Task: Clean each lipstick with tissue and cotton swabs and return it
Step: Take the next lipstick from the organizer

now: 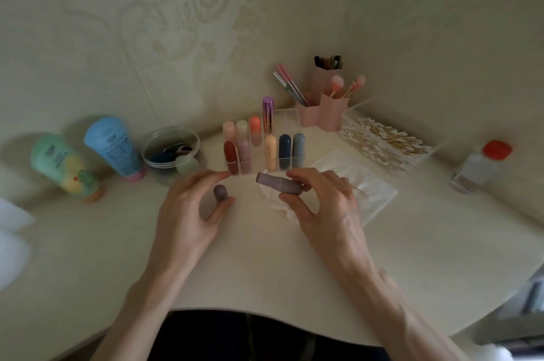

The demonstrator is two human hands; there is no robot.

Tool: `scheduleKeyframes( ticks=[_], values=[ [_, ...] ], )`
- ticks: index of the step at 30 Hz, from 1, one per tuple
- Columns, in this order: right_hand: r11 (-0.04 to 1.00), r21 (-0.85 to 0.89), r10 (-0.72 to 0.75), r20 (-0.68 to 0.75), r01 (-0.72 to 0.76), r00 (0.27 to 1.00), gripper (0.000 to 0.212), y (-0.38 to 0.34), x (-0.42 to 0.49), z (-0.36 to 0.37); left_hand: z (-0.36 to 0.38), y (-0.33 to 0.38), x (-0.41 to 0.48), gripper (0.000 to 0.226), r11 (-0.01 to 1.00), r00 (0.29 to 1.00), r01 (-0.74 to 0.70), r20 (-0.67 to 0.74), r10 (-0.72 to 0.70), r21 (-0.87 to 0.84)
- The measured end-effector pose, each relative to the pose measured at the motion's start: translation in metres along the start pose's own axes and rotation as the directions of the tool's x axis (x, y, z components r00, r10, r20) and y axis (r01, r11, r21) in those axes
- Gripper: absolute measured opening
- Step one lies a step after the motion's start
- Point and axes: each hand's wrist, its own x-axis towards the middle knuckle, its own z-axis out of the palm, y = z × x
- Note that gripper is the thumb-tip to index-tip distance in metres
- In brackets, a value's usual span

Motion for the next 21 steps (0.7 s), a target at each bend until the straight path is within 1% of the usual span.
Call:
scheduleKeyframes(
  ticks=[2, 3, 4, 6, 8, 10, 12, 14, 17, 19, 21],
  values=[
    [1.000, 0.016, 0.010, -0.004, -0.010, 1.000, 0.029, -0.003, 0.000, -0.001, -0.002, 0.004, 0.000, 0.036, 1.000, 0.994, -0.004, -0.111, 0.005, 0.004],
    [1.000, 0.023, 0.008, -0.011, -0.007, 1.000, 0.028, -0.004, 0.000, -0.001, -0.003, 0.010, 0.000, 0.033, 1.000, 0.987, -0.005, -0.159, 0.001, -0.030],
    [0.999, 0.032, 0.003, -0.016, -0.003, 1.000, 0.027, -0.006, 0.000, -0.001, -0.004, 0.017, -0.001, 0.031, 0.995, 0.985, -0.010, -0.174, -0.007, -0.094],
    [0.999, 0.052, -0.009, -0.022, 0.010, 1.000, 0.027, -0.009, 0.000, -0.002, -0.003, 0.035, -0.002, 0.032, 0.948, 0.993, 0.016, -0.103, -0.052, -0.319],
    [0.997, 0.066, -0.038, -0.023, 0.040, 0.999, 0.026, -0.010, 0.000, -0.002, 0.002, 0.051, -0.002, 0.031, 0.824, 0.990, 0.120, 0.003, -0.142, -0.554],
    [0.995, 0.077, -0.056, -0.029, 0.058, 0.998, 0.025, -0.010, -0.001, -0.002, 0.011, 0.060, -0.001, 0.026, 0.699, 0.968, 0.226, 0.075, -0.240, -0.678],
    [0.994, 0.097, -0.047, -0.019, 0.049, 0.999, 0.024, -0.010, -0.001, -0.002, 0.018, 0.060, -0.002, 0.026, 0.594, 0.932, 0.311, 0.117, -0.343, -0.742],
    [0.991, 0.122, -0.054, 0.015, 0.052, 0.998, 0.021, -0.010, -0.001, -0.001, 0.022, 0.059, -0.003, 0.030, 0.522, 0.910, 0.349, 0.148, -0.388, -0.778],
    [0.980, 0.195, -0.072, 0.132, 0.046, 0.989, 0.018, -0.008, -0.001, -0.001, 0.020, 0.061, -0.002, 0.029, 0.493, 0.911, 0.345, 0.161, -0.379, -0.799],
    [0.963, 0.271, -0.059, 0.218, -0.002, 0.974, 0.022, -0.009, 0.000, -0.004, 0.018, 0.060, -0.002, 0.027, 0.482, 0.913, 0.343, 0.165, -0.373, -0.806],
    [0.941, 0.335, -0.045, 0.236, -0.038, 0.971, 0.028, -0.011, 0.000, -0.006, 0.015, 0.060, -0.003, 0.024, 0.474, 0.909, 0.349, 0.170, -0.380, -0.808]
  ],
)
